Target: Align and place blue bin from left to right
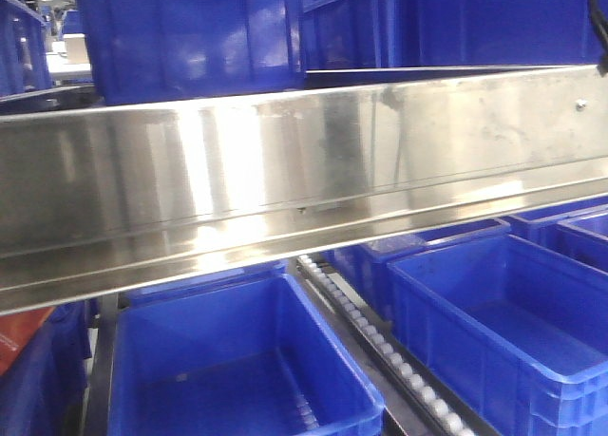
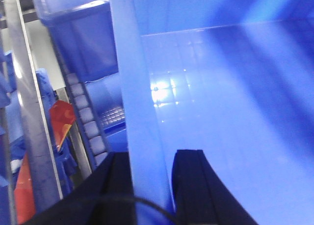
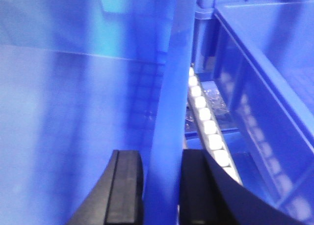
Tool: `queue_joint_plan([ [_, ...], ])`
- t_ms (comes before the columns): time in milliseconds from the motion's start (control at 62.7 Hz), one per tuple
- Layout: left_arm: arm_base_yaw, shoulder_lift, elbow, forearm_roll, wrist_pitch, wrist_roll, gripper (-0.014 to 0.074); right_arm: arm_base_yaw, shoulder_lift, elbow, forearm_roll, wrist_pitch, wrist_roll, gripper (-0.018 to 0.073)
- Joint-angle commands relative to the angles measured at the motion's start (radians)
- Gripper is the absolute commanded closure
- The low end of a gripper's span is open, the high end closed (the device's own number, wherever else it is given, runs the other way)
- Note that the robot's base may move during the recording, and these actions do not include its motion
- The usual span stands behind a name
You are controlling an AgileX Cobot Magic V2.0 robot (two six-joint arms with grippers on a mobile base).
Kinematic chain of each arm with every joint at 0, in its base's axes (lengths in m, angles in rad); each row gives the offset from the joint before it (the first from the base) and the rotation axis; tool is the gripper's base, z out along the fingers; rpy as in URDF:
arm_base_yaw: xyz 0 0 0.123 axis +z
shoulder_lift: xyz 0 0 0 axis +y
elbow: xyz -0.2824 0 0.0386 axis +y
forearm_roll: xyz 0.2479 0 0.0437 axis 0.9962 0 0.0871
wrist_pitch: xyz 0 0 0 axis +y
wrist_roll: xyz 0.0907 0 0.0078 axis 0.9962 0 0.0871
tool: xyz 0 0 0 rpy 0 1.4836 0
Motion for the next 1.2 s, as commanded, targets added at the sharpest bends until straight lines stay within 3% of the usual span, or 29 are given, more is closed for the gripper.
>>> queue_joint_plan([
  [0,0.001,-0.024,-0.012,0.029,-0.064,0.024,0.061,-0.004,-0.028,-0.014,-0.05,-0.102,-0.028,0.0634],
  [559,0.001,-0.024,-0.012,0.029,-0.066,0.024,0.061,-0.004,-0.028,-0.014,-0.05,-0.102,-0.028,0.0634],
  [989,0.001,-0.024,-0.012,0.017,-0.14,0.024,0.061,-0.004,-0.028,-0.014,-0.044,-0.127,-0.028,0.0634],
  [1181,0.001,-0.024,-0.007,0.014,-0.055,-0.022,0.061,-0.019,-0.007,-0.014,-0.044,-0.215,-0.028,0.0634],
])
